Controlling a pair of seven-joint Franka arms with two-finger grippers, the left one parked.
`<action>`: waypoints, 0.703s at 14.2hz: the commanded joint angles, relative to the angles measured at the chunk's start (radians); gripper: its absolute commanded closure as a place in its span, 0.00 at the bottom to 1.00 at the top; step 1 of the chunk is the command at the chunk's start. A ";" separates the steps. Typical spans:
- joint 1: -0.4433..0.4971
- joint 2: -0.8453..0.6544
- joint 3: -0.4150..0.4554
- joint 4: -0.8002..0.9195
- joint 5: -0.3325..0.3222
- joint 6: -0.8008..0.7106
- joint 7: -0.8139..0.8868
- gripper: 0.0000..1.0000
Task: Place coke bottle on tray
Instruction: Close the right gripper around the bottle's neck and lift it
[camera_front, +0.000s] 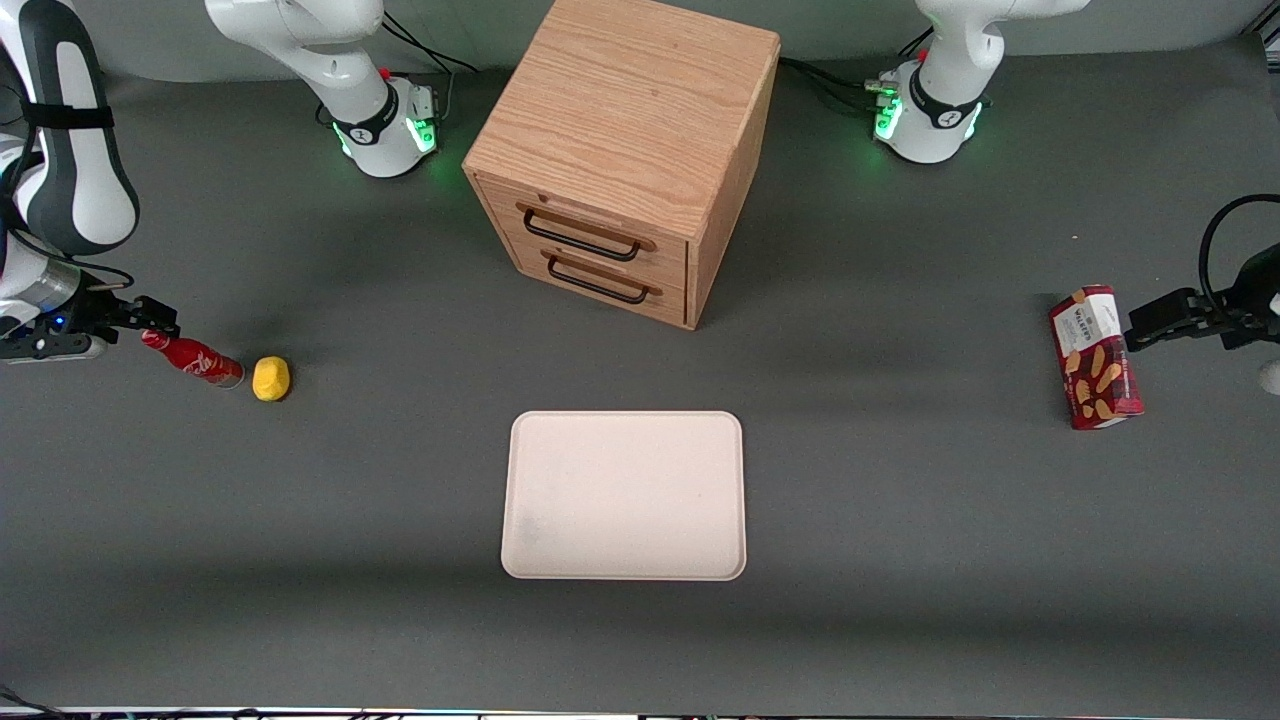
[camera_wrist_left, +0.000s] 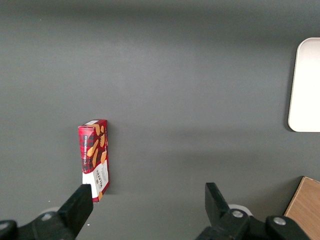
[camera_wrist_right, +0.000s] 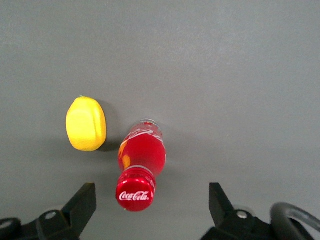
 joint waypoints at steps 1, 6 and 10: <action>0.004 0.013 -0.007 -0.015 0.048 0.045 -0.058 0.00; 0.002 0.030 -0.009 -0.015 0.094 0.050 -0.103 0.15; -0.001 0.030 -0.009 -0.011 0.096 0.051 -0.129 0.55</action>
